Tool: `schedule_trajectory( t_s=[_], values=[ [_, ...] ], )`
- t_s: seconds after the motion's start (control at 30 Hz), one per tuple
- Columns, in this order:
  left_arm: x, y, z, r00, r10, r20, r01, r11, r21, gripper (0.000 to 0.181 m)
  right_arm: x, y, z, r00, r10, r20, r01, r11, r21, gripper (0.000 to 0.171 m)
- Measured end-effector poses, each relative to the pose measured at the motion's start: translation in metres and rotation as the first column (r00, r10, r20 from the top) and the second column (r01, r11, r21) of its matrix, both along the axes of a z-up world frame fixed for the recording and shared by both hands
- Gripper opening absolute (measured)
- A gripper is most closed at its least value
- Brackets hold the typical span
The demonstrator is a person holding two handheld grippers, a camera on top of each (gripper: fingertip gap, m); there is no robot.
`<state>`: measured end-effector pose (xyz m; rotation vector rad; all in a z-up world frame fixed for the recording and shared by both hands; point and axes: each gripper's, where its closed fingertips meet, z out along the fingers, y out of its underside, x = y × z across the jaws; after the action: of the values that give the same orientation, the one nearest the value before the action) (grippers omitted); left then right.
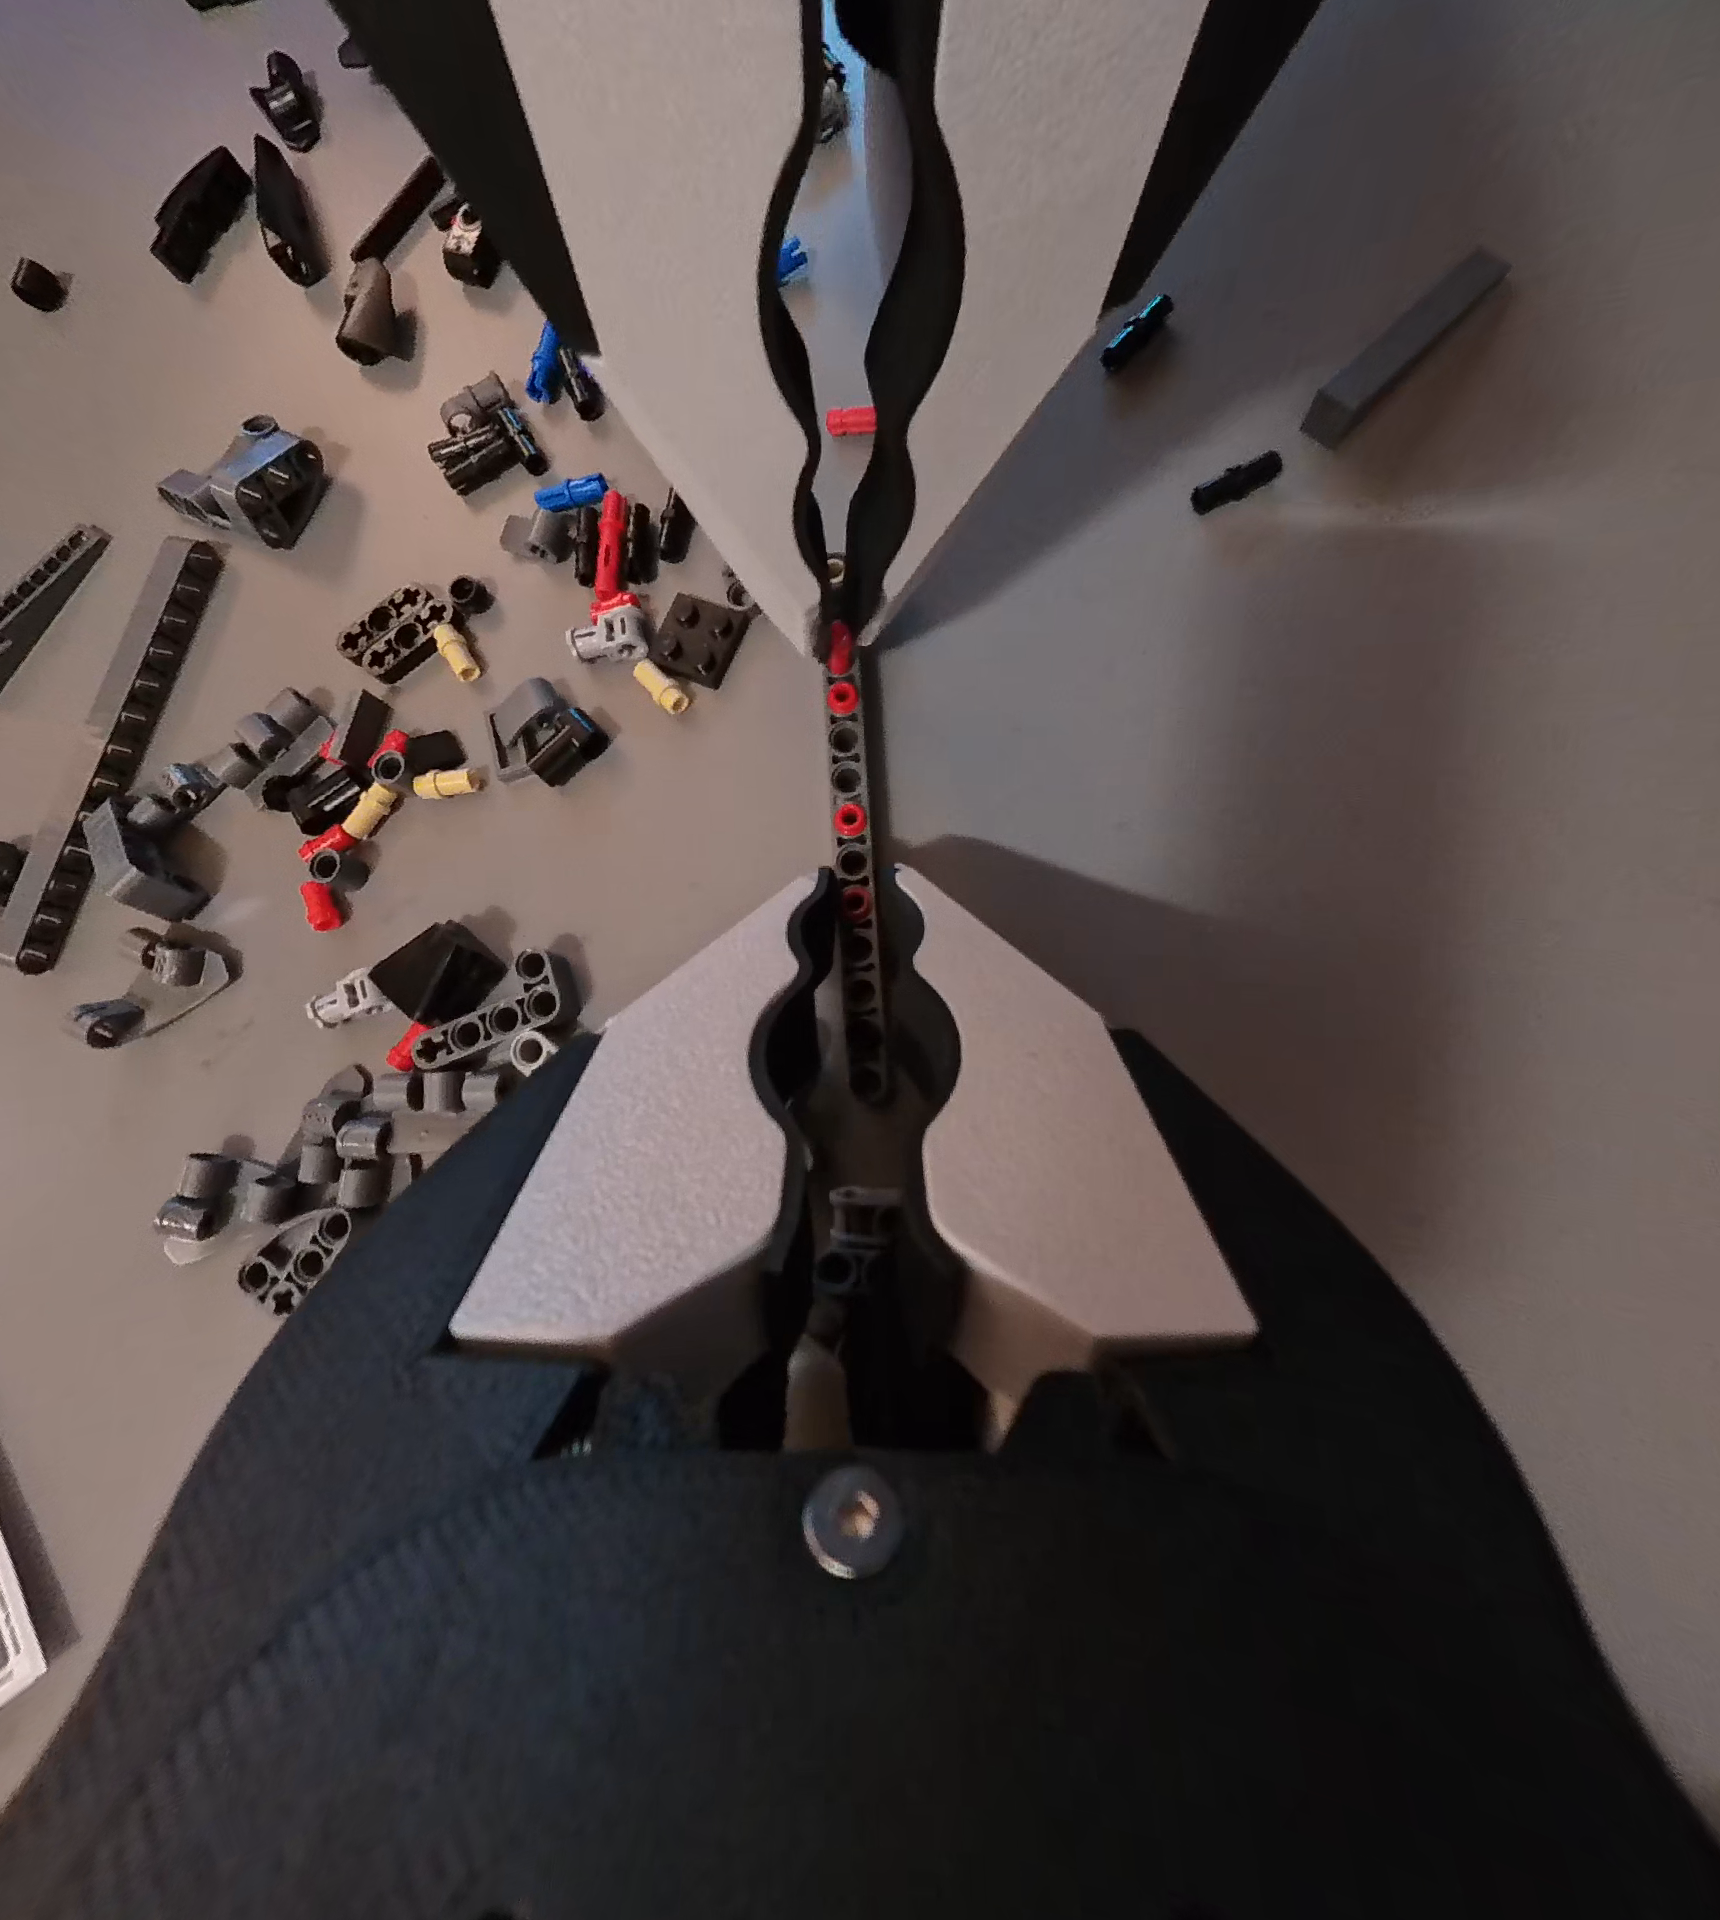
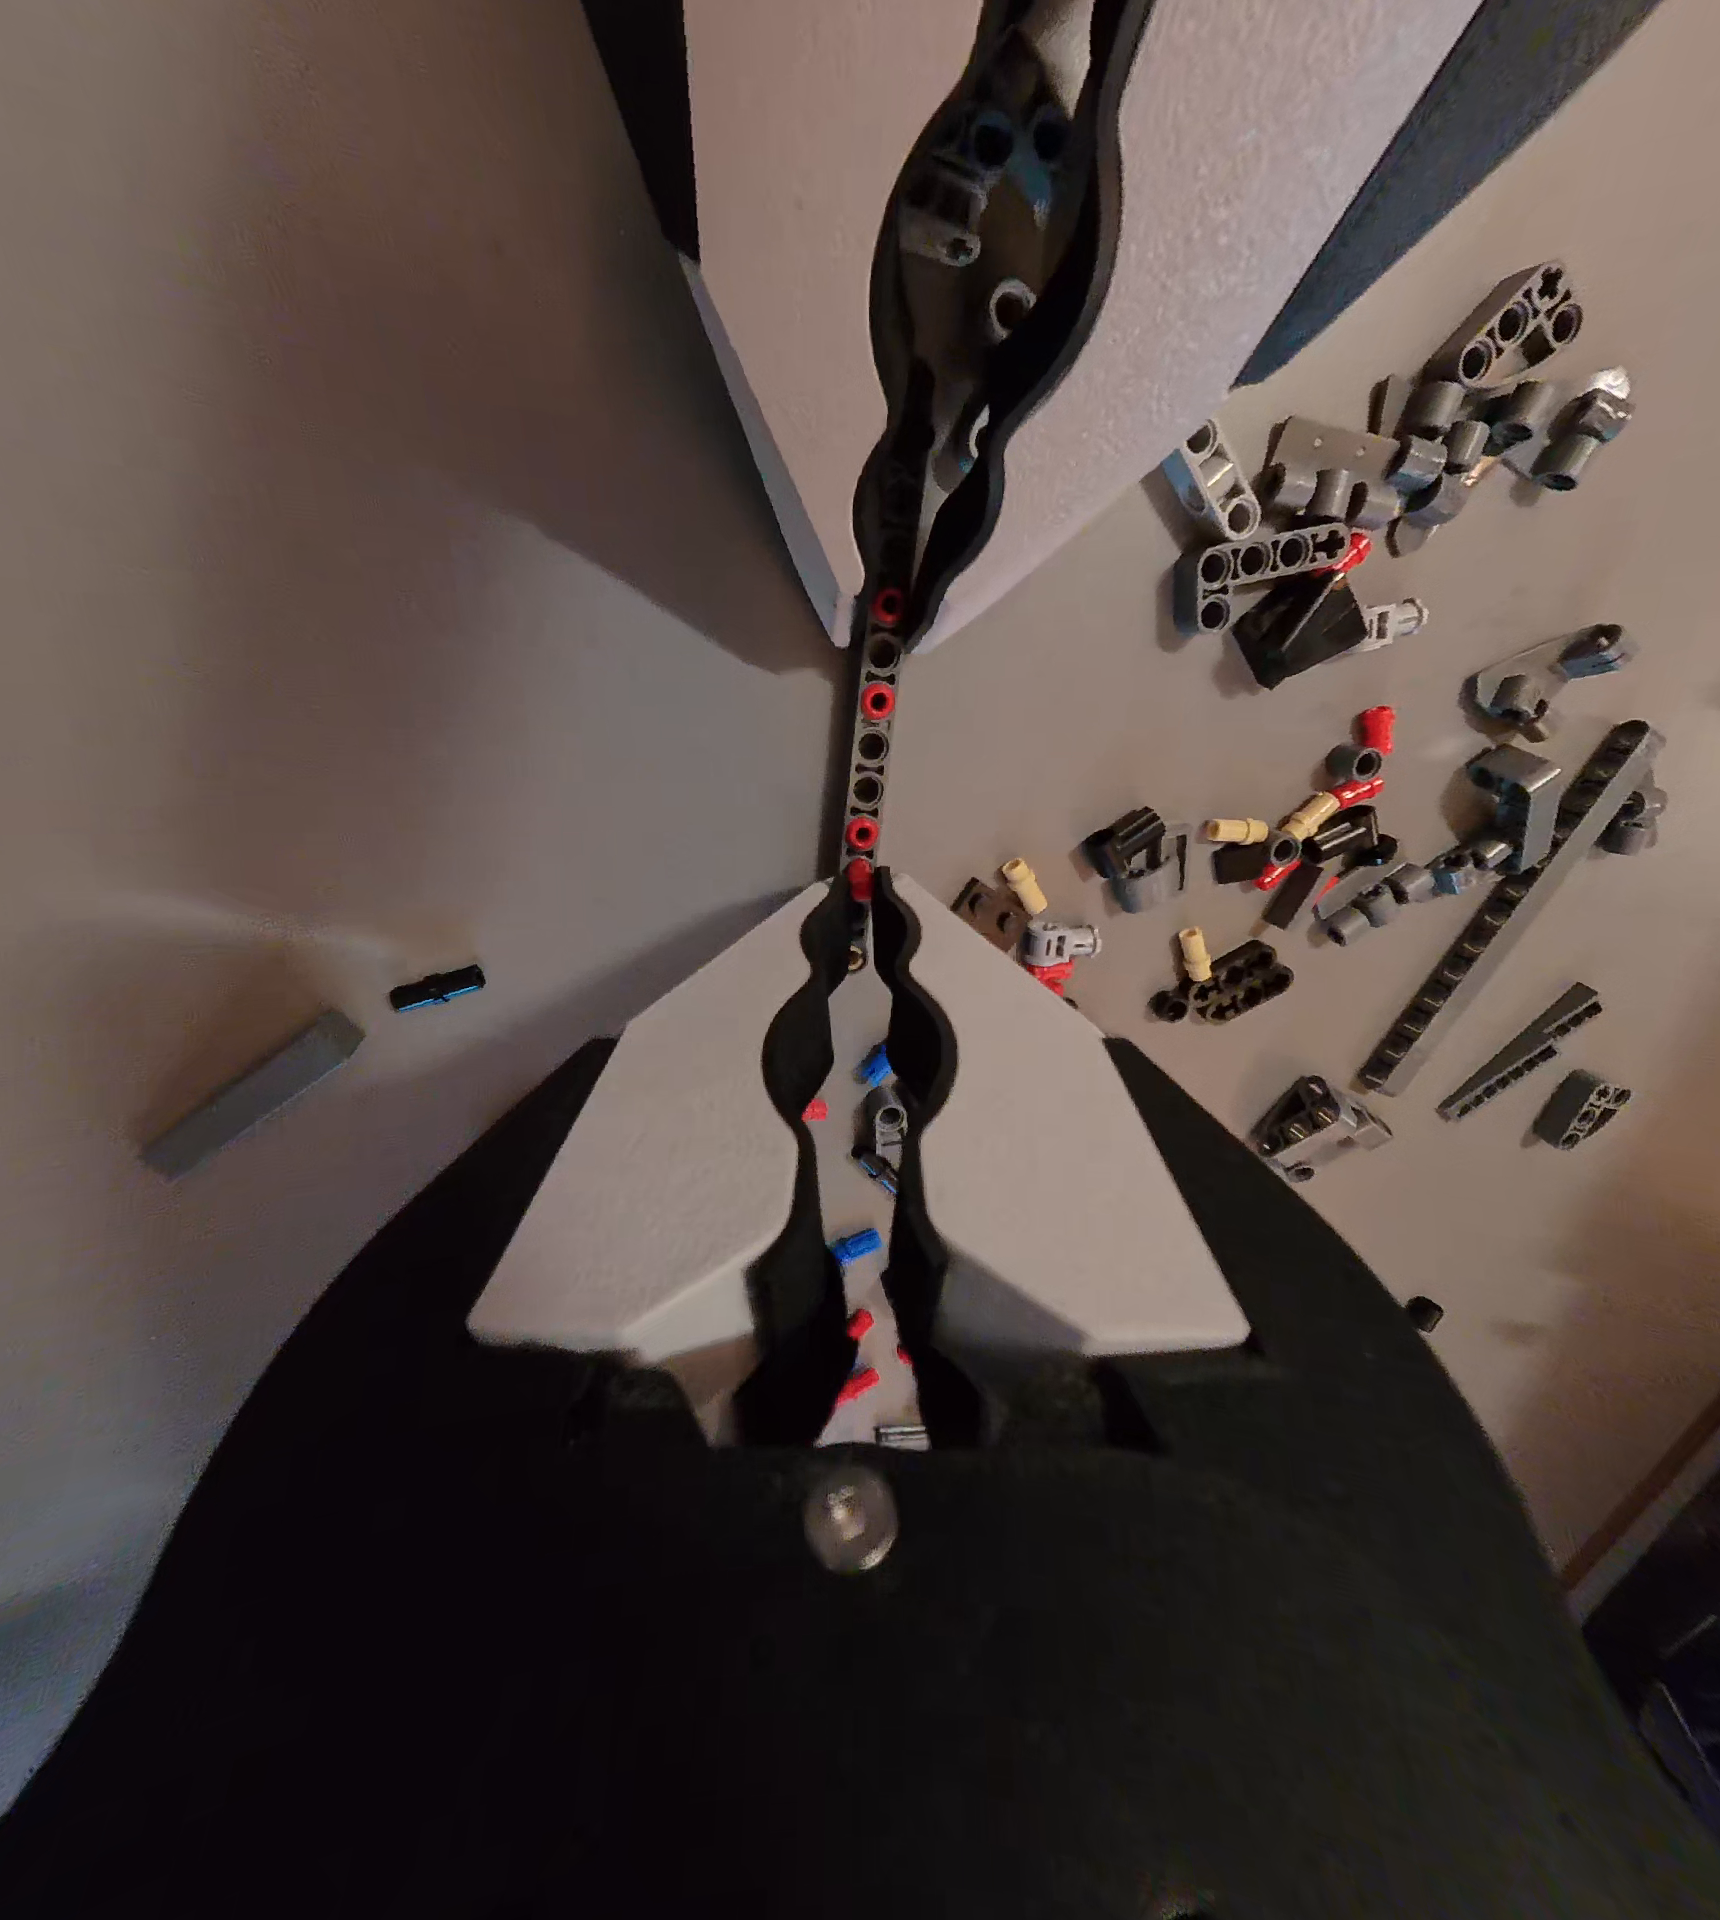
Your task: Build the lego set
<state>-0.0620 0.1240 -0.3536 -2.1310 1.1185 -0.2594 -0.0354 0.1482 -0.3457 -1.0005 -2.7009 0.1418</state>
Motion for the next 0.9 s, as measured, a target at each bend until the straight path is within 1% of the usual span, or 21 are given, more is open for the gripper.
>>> schedule_trajectory(
  t_s=[0.17,0.33,0.67,0.9],
  values=[
    [0.0004,0.0004,0.0001,1.000,-0.003,0.010,0.003,1.000,-0.006,0.005,0.0011,0.0040,0.0029,1.000,0.012,0.025,-0.012,1.000,0.022,0.002],
    [0.0003,0.0004,0.0002,1.000,-0.004,0.008,0.004,1.000,-0.003,0.005,0.0022,0.0002,0.0006,0.999,0.010,0.035,-0.009,1.000,-0.020,0.001],
    [0.0006,0.0005,0.0002,1.000,-0.007,0.008,0.007,1.000,-0.005,0.005,0.0016,-0.0002,-0.0003,1.000,-0.004,0.024,0.005,0.999,-0.044,0.001],
    [0.0008,0.0005,0.0005,1.000,-0.009,0.010,0.009,1.000,-0.004,0.005,0.0020,-0.0012,-0.0023,1.000,-0.025,-0.010,0.024,0.997,-0.078,0.001]
  ],
)
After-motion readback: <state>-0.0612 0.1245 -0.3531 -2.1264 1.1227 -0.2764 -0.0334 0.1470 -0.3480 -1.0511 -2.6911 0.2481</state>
